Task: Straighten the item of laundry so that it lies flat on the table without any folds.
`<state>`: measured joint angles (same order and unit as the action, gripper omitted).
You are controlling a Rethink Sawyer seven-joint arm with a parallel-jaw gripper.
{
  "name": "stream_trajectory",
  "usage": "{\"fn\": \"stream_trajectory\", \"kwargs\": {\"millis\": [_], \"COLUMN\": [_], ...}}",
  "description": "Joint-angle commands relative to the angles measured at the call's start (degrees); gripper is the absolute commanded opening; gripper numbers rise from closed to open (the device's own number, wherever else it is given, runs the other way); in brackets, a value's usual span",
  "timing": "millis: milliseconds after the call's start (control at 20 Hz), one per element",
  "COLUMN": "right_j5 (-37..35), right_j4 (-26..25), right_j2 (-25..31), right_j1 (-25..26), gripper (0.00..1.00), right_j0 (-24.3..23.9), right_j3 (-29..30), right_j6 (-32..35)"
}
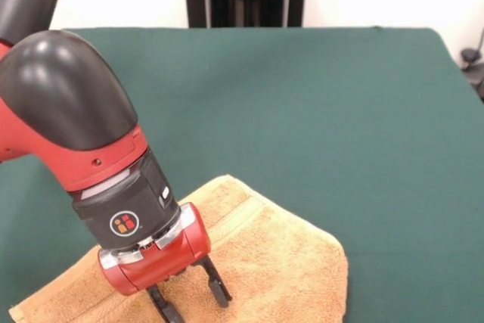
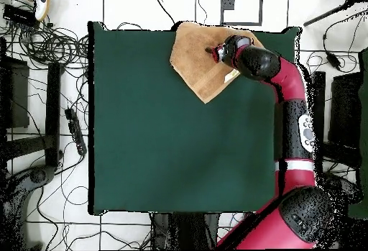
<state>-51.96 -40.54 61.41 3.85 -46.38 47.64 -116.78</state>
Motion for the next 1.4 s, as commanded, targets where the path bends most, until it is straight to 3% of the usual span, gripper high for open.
{"fn": "stream_trajectory", "kwargs": {"millis": [50, 450, 950, 1050, 1250, 1350, 1400], "right_j5": [-4.8, -4.5, 0.7, -1.2, -17.3, -24.1, -23.3], "right_j4": [-5.8, -1.4, 5.6, 5.6, 5.2, 4.7, 4.4], "right_j2": [-24.1, -29.9, -35.0, -33.5, -29.4, -29.9, -29.9], "right_j1": [6.7, 2.4, -0.9, -1.2, 0.7, 0.8, 0.3], "gripper": [1.0, 1.0, 1.0, 1.0, 1.0, 1.0, 1.0], "right_j0": [-1.0, 0.8, 2.3, 2.0, 2.9, 5.4, 5.7], "right_j3": [5.1, 8.6, 14.1, 14.8, 11.6, 9.6, 10.4], "right_j6": [30.3, 29.0, 36.9, 27.6, 1.2, -1.3, -0.5]}}
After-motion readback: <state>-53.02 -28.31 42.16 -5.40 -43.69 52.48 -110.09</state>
